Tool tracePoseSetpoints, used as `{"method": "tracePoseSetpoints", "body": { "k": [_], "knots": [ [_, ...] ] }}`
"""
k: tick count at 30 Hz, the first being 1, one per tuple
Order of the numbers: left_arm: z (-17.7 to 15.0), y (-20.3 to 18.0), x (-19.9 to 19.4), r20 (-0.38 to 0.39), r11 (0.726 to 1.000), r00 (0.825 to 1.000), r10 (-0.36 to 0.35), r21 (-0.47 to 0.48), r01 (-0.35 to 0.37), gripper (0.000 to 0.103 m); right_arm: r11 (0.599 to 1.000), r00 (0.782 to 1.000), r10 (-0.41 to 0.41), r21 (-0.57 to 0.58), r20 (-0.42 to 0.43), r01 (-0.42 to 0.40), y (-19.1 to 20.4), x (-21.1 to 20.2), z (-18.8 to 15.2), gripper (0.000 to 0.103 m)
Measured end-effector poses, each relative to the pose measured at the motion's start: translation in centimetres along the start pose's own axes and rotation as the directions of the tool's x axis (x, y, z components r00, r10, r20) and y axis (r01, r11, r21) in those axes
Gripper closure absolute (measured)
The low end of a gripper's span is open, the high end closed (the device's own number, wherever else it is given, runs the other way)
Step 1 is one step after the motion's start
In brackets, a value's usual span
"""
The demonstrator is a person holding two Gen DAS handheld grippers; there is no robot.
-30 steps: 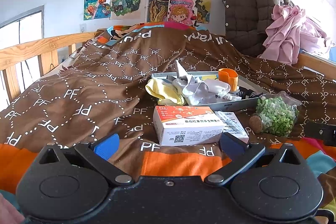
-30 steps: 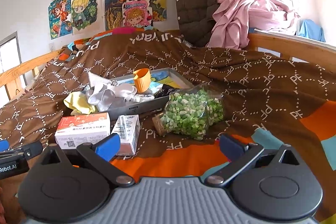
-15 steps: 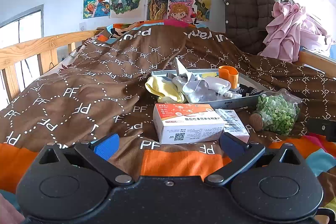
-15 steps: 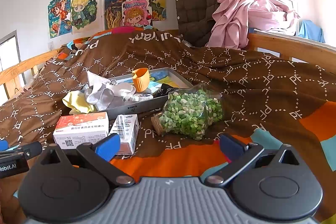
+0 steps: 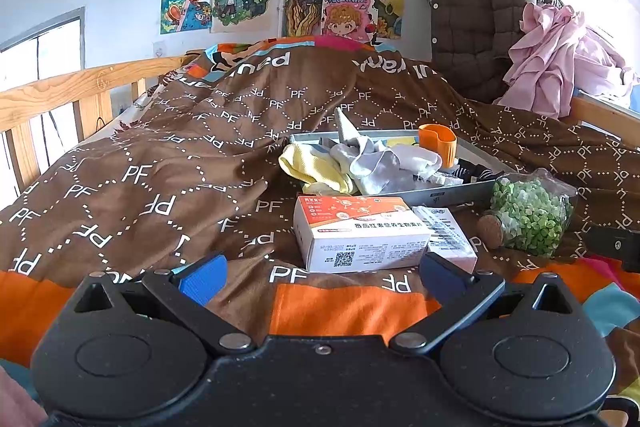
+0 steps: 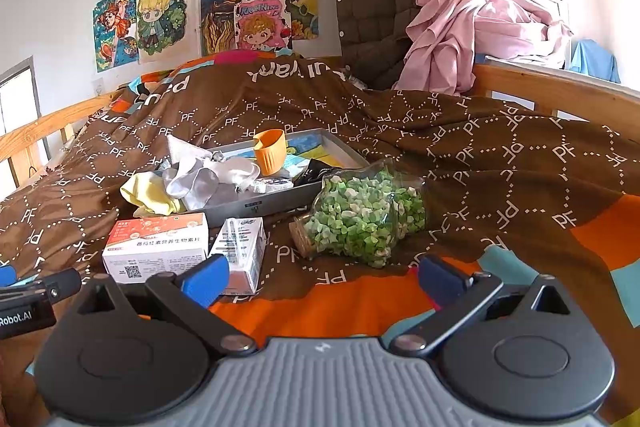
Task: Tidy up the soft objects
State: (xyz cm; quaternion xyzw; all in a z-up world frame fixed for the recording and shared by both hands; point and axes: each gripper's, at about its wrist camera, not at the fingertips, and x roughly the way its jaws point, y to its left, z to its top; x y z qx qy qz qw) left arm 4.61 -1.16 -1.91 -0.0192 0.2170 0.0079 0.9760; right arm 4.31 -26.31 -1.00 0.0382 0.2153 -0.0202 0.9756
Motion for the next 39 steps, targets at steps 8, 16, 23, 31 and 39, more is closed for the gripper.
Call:
{"method": "tracePoseSetpoints", "body": {
  "k": [8,16,23,31,39],
  "knots": [
    [-0.01,-0.01,0.02,-0.001,1.000,1.000,0.001,0.001,-0.001,0.001,1.000,1.000,-0.001,-0.002,-0.001,0.001,0.01,0.00,-0.02,0.000],
    [-0.01,0.00,0.01,-0.001,1.000,1.000,0.001,0.001,-0.001,0.001,1.000,1.000,-0.001,-0.004,-0.002,0.001,0.08,0.06,-0.06,0.000],
    [-0.07,0.04,0.03,-0.004,1.000,1.000,0.003,0.000,-0.003,0.001,1.000,1.000,-0.001,-0.003,-0.001,0.001,0.10,0.05,-0.06,0.000],
    [-0.08,0.06,0.01,-0.003,1.000,1.000,0.004,-0.001,-0.004,0.001,1.000,1.000,0.002,-0.007,-0.002,-0.002,0.18,0.15,-0.13,0.000],
    [-0.10,0.08,-0.03,0.002,1.000,1.000,0.005,-0.002,-0.005,0.001,1.000,1.000,0.004,-0.010,-0.005,-0.004,0.27,0.19,-0.18,0.000]
  ]
}}
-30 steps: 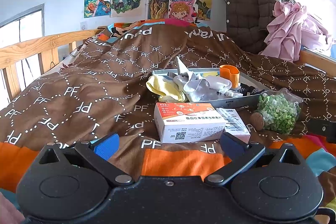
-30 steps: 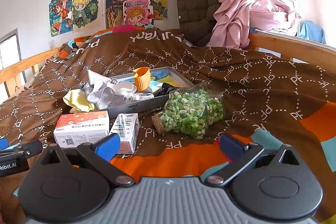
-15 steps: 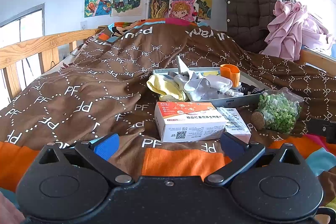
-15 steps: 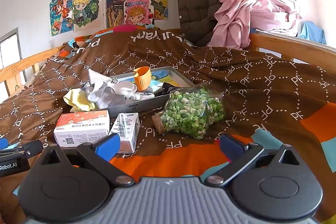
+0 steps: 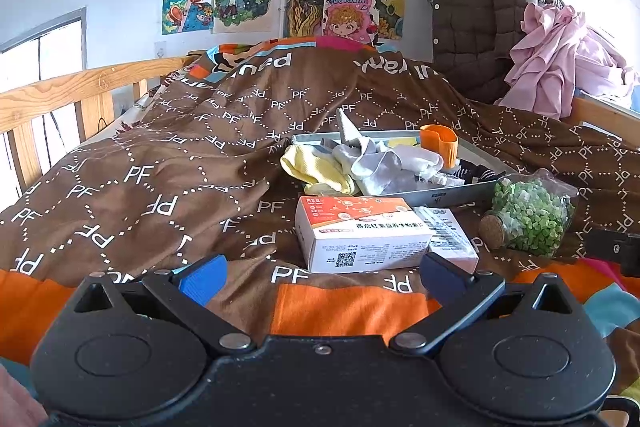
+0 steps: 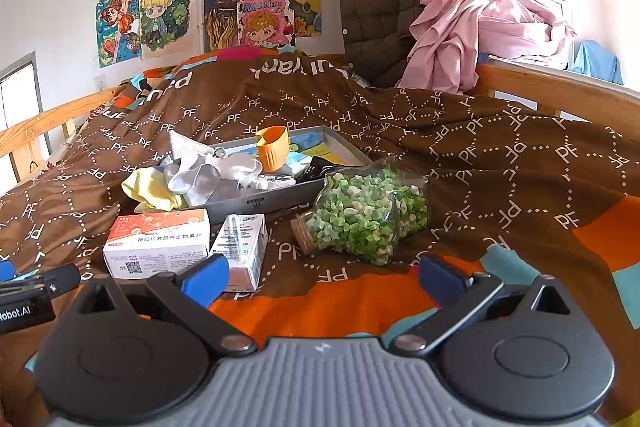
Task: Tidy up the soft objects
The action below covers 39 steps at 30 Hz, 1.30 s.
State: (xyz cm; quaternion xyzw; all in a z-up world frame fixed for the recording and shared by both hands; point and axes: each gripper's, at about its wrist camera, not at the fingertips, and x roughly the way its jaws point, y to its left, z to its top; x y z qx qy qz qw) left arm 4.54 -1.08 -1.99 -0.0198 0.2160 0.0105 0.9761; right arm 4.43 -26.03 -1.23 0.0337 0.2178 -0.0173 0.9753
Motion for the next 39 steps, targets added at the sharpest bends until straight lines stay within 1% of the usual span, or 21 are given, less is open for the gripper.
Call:
{"method": "tracePoseSetpoints", "body": {
  "k": [25,29,35,39],
  "knots": [
    [0.06,0.02,-0.05,0.003,1.000,1.000,-0.002,0.001,0.002,0.001,1.000,0.999,-0.002,-0.023,-0.043,0.001,0.01,0.82,0.05,0.000],
    [0.03,0.02,0.16,-0.013,1.000,1.000,-0.003,0.002,0.003,0.001,1.000,0.999,0.000,-0.027,-0.043,-0.001,0.09,0.82,0.05,0.000],
    [0.04,-0.28,0.05,-0.016,1.000,1.000,0.020,0.010,-0.020,0.001,1.000,0.999,-0.001,-0.027,-0.043,0.000,0.12,0.80,0.06,0.000],
    [0.02,-0.65,-0.16,-0.008,0.999,1.000,0.018,0.027,-0.018,0.001,1.000,0.999,-0.002,-0.028,-0.042,0.001,0.14,0.77,0.05,0.000]
  ]
}}
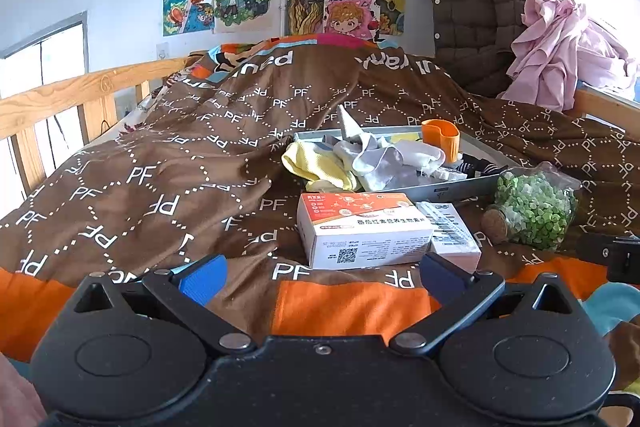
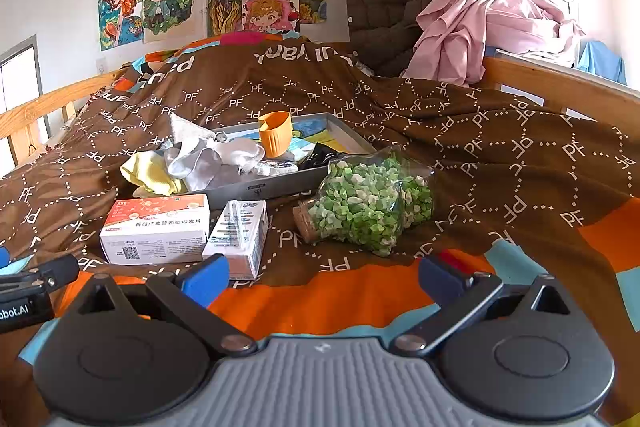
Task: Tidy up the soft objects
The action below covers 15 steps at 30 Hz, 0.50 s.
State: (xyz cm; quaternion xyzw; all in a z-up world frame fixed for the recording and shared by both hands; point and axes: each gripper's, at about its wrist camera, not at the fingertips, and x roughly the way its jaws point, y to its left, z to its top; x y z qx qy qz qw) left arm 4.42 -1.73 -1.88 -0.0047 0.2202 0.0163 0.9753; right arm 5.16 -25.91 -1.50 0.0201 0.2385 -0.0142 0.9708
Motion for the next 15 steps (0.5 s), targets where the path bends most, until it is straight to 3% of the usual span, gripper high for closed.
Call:
{"method": "tracePoseSetpoints", "body": {
  "k": [15],
  "knots": [
    [0.01,-0.15,-0.03,-0.007,1.000,1.000,-0.005,0.004,0.005,0.001,1.000,1.000,0.001,-0.003,0.000,-0.001,-0.08,-0.02,0.08,0.000]
  ]
}}
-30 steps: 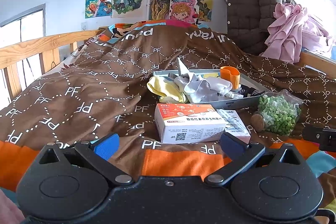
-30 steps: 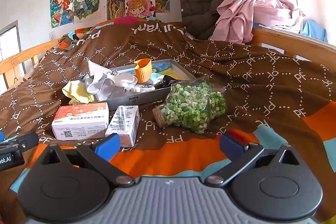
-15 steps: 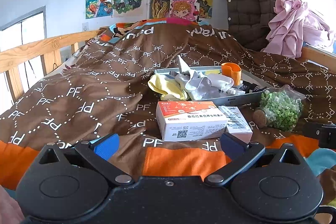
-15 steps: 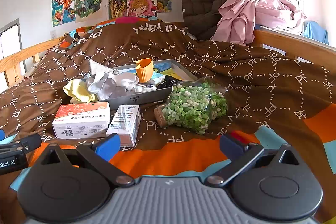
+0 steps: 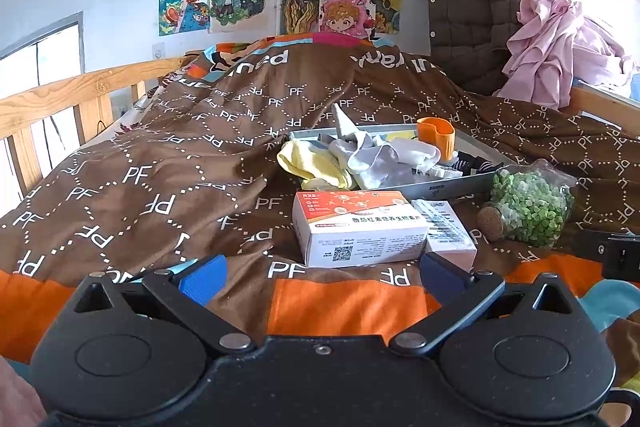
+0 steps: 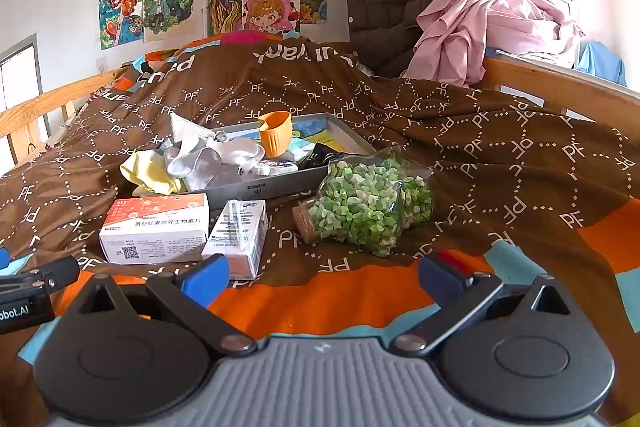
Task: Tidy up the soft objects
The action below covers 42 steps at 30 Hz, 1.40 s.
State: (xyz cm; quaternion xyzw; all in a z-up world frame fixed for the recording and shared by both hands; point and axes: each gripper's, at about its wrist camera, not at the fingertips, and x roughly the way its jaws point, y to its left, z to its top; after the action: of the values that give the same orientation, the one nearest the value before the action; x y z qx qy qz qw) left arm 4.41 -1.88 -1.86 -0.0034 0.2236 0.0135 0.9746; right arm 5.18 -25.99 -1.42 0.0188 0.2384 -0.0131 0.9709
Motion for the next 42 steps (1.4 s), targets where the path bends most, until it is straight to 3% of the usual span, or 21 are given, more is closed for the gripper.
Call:
{"method": "tracePoseSetpoints", "body": {
  "k": [42],
  "knots": [
    [-0.14,-0.17,0.27,-0.019,1.000,1.000,0.001,0.002,-0.001,0.001,1.000,1.000,-0.003,0.001,-0.011,0.003,-0.12,0.21,-0.16,0.000]
  ]
}}
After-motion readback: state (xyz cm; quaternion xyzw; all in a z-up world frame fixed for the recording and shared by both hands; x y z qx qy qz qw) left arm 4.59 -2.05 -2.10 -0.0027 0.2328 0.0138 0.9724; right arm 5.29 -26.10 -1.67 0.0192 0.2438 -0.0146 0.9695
